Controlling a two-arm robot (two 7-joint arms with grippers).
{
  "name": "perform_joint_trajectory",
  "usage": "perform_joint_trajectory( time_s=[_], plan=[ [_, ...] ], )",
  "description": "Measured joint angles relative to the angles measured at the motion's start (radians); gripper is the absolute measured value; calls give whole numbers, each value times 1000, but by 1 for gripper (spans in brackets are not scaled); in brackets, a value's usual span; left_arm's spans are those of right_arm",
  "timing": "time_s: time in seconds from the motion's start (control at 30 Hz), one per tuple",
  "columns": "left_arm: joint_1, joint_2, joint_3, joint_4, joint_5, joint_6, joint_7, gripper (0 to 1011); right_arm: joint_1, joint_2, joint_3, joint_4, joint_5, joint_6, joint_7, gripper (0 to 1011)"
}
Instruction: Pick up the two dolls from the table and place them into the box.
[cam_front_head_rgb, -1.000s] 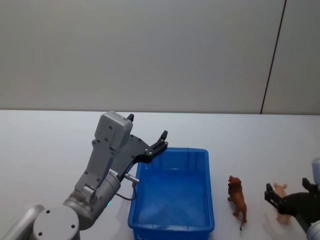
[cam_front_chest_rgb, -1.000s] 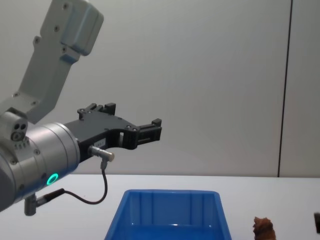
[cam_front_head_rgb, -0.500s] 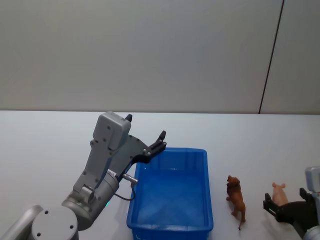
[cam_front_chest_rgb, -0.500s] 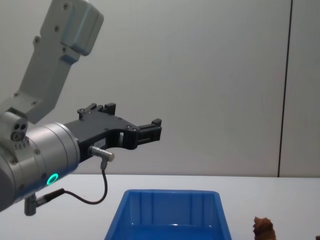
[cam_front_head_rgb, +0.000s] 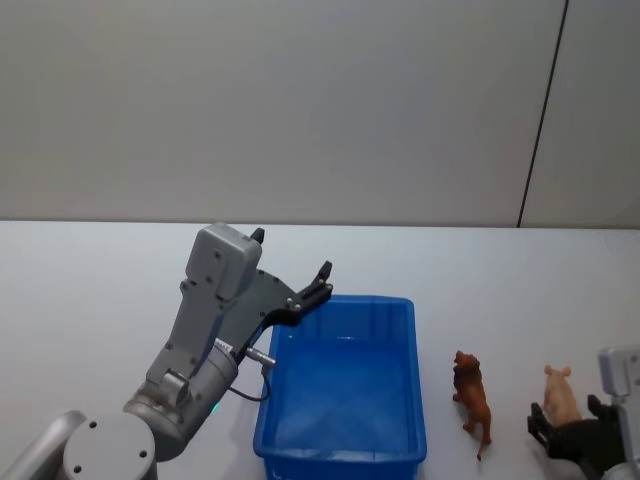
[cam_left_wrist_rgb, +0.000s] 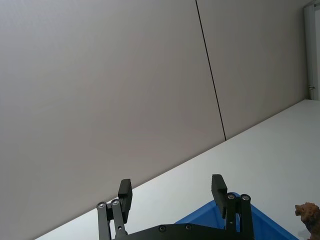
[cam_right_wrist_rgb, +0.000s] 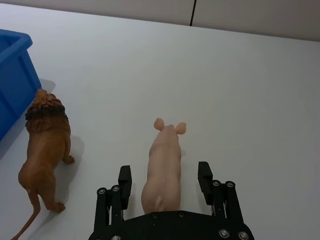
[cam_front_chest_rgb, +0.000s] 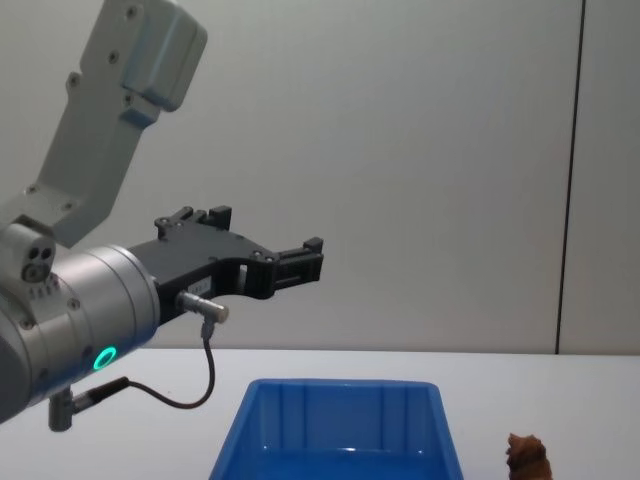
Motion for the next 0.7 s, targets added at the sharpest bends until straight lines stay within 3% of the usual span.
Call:
perform_joint_trajectory(
  time_s=[0.2, 0.33, 0.5, 0.7],
  plan=[
    [0, 0, 0, 0, 0, 0, 0, 1001, 7, -10, -2, 24, -4, 2, 3, 705],
    [0, 0, 0, 0, 0, 0, 0, 1001, 10, -15, -5, 36, -12, -7, 9, 541],
    [0, 0, 0, 0, 0, 0, 0, 1001, 9, -18, -7, 39, -26, -25, 14, 405],
    [0, 0, 0, 0, 0, 0, 0, 1001, 4, -18, -8, 32, -51, -58, 16, 380]
  ],
)
